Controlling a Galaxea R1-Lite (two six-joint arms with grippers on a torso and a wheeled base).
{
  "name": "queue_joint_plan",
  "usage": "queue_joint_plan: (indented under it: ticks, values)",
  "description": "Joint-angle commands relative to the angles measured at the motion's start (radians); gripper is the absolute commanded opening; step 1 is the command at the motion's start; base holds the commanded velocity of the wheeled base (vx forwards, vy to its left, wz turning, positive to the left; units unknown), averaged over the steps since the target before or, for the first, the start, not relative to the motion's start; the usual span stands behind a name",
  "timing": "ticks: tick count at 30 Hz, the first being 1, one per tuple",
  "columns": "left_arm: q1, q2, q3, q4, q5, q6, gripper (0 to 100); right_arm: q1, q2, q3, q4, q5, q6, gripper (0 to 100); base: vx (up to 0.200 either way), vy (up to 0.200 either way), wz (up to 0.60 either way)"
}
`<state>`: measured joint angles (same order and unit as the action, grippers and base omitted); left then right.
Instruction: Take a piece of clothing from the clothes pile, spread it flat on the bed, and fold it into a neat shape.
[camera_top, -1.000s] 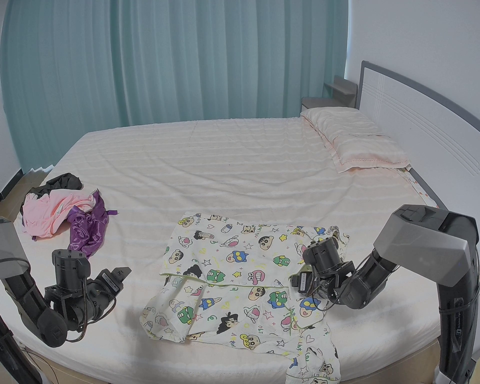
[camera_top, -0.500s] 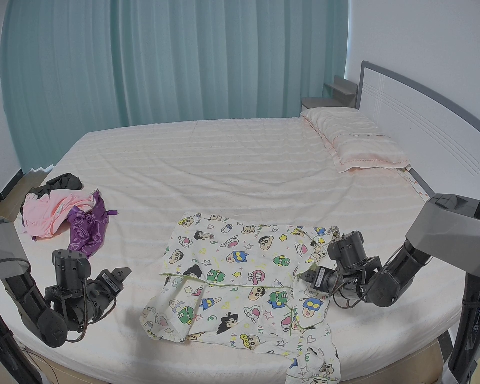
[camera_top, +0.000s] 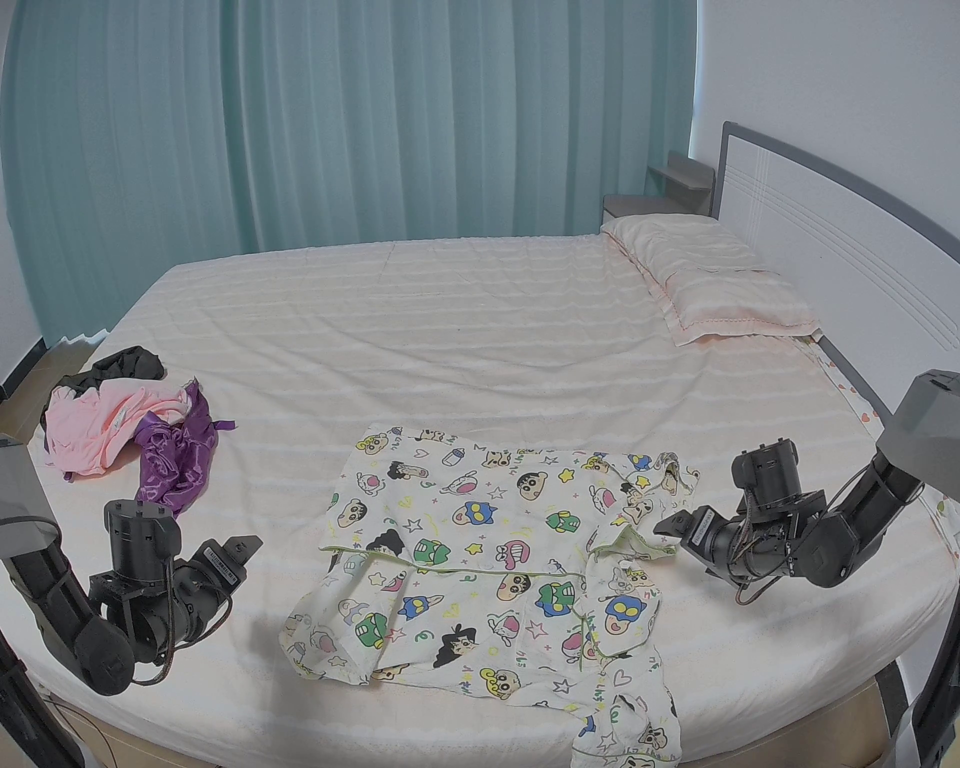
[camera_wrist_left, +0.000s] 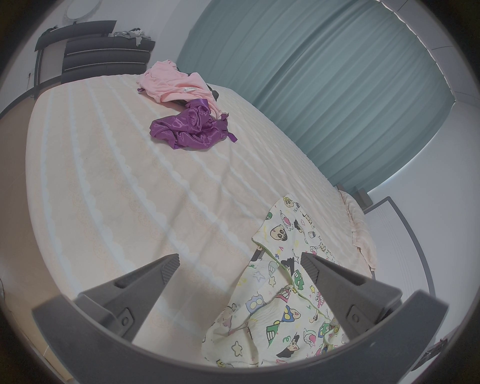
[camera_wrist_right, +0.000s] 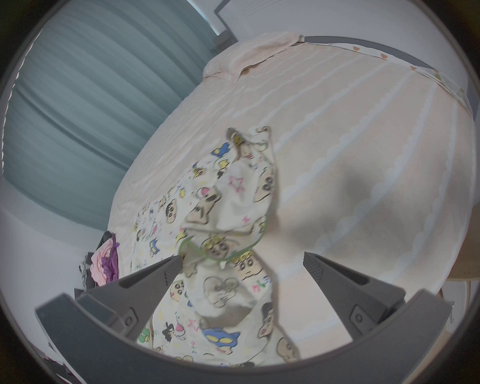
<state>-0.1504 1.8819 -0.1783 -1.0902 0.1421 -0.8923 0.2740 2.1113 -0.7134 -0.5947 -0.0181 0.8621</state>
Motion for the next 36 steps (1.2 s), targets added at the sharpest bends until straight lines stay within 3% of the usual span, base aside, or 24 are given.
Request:
queue_joint_plan:
  ticks: [1, 11, 12, 19, 36]
  values:
    - [0.000, 0.003, 0.000, 0.000, 0.001, 0.000, 100, -0.049, 0.102, -0.075, 0.013, 0.023, 0.002, 100, 0.000, 0.000, 0.00]
    - [0.000, 0.005, -0.001, 0.000, -0.001, 0.000, 100, -0.047, 0.242, -0.327, 0.147, 0.027, 0.048, 100, 0.000, 0.000, 0.00]
    - [0.000, 0.005, -0.001, 0.000, -0.001, 0.000, 100, -0.044, 0.245, -0.342, 0.164, 0.027, 0.048, 0, 0.000, 0.000, 0.00]
    - [0.002, 0.005, -0.003, 0.000, -0.001, 0.000, 100, -0.039, 0.309, -0.537, 0.363, 0.026, 0.034, 0, 0.000, 0.000, 0.00]
    - [0.002, 0.005, -0.006, 0.000, -0.001, 0.000, 100, -0.128, 0.303, -0.779, 0.354, 0.013, 0.034, 0, 0.000, 0.000, 0.00]
